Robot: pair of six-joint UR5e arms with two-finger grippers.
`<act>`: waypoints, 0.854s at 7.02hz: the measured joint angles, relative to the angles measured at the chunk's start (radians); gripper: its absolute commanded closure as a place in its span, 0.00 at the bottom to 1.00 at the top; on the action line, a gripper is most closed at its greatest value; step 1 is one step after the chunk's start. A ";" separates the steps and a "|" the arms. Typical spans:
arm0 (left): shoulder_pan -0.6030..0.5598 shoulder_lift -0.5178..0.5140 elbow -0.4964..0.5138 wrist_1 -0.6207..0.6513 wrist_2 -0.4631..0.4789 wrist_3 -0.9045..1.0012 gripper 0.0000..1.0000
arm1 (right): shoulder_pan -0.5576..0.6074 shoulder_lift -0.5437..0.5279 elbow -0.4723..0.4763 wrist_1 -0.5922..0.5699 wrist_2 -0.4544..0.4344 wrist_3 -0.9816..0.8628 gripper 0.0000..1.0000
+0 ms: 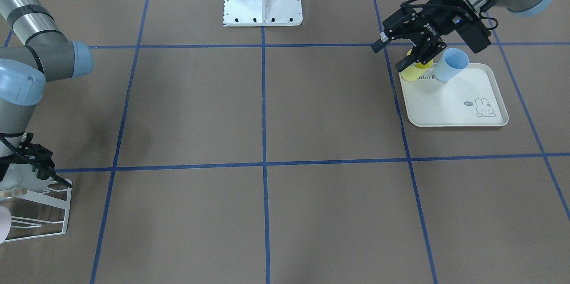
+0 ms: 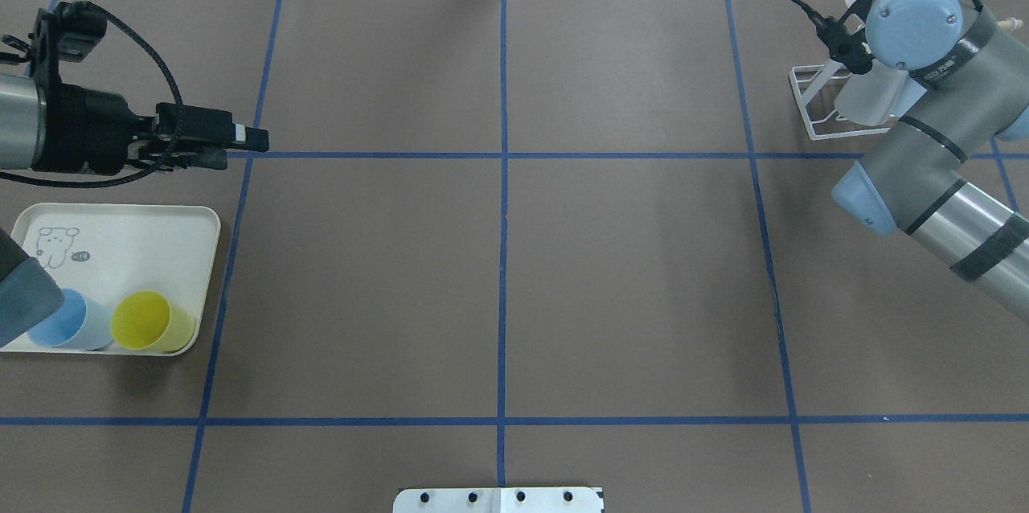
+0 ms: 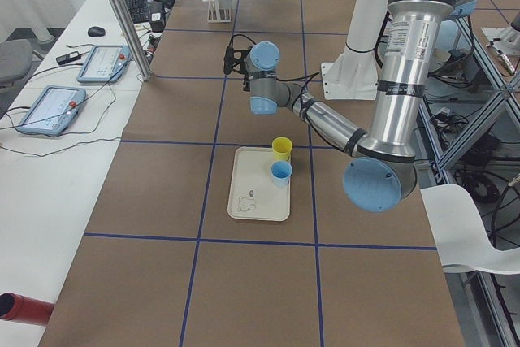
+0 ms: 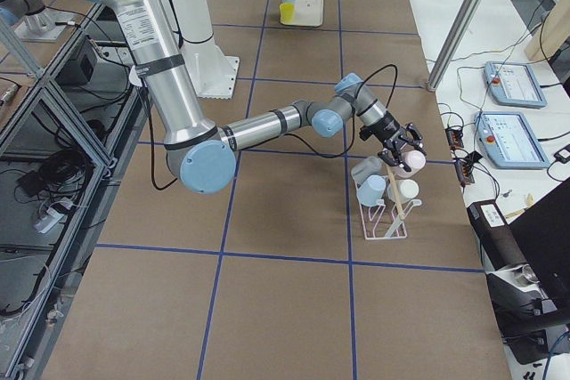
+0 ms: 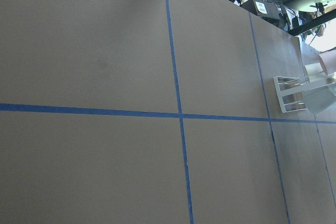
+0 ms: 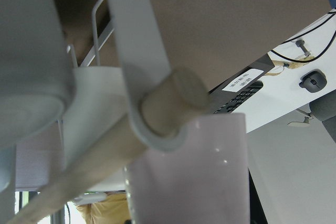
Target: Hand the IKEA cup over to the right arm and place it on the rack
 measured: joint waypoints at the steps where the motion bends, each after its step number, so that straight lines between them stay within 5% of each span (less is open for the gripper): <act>1: 0.000 0.000 0.000 0.000 0.000 0.000 0.00 | -0.003 -0.001 -0.002 0.000 -0.002 0.000 0.73; 2: 0.000 0.000 0.000 0.001 0.000 0.000 0.00 | -0.004 -0.001 -0.003 0.001 -0.002 0.004 0.11; 3: 0.000 0.000 0.000 0.000 0.000 -0.001 0.00 | -0.006 -0.002 -0.004 0.003 -0.002 0.030 0.00; 6: 0.000 0.000 0.000 0.000 0.000 -0.001 0.00 | -0.011 -0.003 -0.004 0.004 -0.001 0.148 0.00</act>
